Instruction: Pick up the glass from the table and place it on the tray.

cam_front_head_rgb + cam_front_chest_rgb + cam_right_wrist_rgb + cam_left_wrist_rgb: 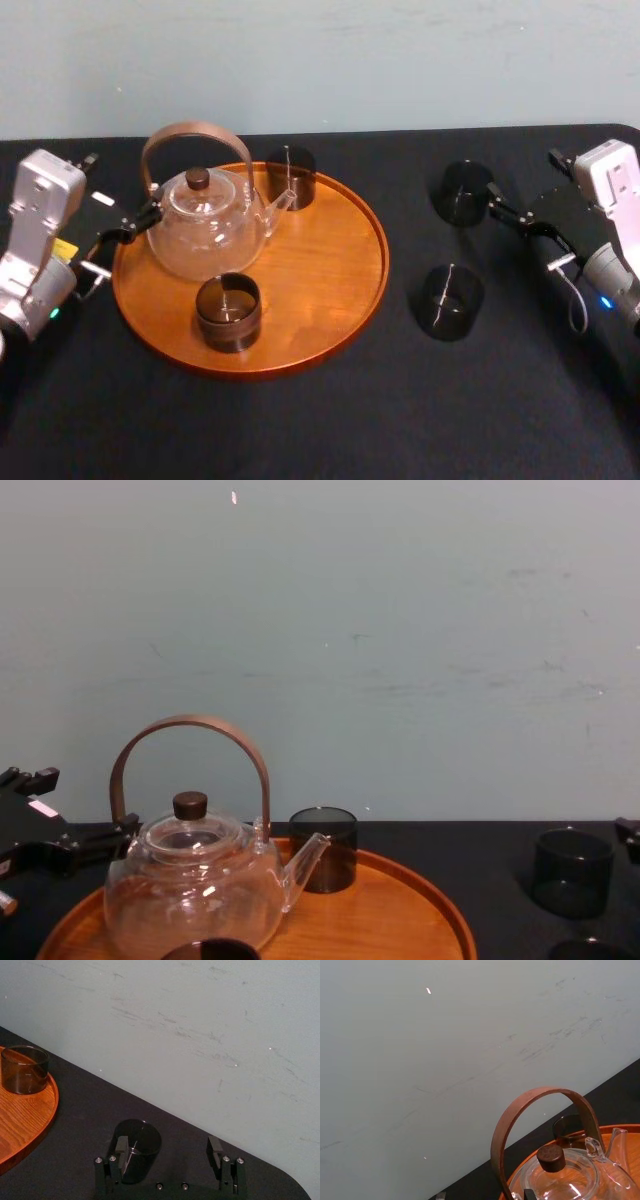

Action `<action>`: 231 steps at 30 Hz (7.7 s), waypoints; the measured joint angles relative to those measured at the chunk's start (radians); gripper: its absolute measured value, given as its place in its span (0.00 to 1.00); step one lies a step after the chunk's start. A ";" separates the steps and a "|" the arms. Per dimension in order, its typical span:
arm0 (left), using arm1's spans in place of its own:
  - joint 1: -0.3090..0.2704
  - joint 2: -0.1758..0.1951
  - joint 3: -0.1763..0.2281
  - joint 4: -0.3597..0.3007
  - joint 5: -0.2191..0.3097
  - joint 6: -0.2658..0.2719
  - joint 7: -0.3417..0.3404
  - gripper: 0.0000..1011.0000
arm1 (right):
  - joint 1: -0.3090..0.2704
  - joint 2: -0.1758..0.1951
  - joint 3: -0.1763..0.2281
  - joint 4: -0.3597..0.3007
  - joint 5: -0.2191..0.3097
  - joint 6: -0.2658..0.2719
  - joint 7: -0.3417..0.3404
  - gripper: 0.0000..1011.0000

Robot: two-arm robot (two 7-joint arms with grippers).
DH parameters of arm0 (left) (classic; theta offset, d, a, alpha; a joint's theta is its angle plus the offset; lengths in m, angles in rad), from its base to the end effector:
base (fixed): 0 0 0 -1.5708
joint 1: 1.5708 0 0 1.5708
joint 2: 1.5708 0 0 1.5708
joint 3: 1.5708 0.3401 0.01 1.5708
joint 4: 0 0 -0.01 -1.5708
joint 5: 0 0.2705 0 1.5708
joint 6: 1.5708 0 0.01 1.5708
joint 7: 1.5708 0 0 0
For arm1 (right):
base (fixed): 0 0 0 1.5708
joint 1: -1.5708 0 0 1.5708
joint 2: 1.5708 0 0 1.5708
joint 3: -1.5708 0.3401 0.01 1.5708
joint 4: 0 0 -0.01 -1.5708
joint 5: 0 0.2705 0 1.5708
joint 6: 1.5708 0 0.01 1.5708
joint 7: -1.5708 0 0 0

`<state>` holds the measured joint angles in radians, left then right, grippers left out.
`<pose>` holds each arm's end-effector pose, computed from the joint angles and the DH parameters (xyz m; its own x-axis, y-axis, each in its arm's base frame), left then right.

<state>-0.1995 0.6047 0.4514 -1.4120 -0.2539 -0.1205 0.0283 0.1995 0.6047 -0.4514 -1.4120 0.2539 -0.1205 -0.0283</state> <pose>0.3300 0.1213 -0.3353 0.2923 0.8803 0.3738 -0.9553 0.2873 0.0703 0.3300 -0.1213 -0.3353 0.2923 -0.8803 0.3737 0.9553 0.2873 -0.0703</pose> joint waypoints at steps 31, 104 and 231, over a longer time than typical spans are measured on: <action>0.000 0.000 0.000 0.000 0.000 0.000 0.000 1.00 | 0.000 0.000 0.000 0.000 0.000 0.000 0.000 0.99; 0.000 0.000 0.000 0.000 0.000 0.000 0.000 1.00 | -0.291 0.005 0.086 -0.237 -0.007 -0.046 0.216 0.99; 0.000 0.000 0.000 0.000 0.000 0.000 0.000 1.00 | -0.214 -0.206 0.170 -0.003 -0.050 -0.003 0.448 0.90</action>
<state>-0.1995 0.6047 0.4514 -1.4120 -0.2539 -0.1205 0.0283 -0.0145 0.3985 -0.2811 -1.4146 0.2044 -0.1235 0.4200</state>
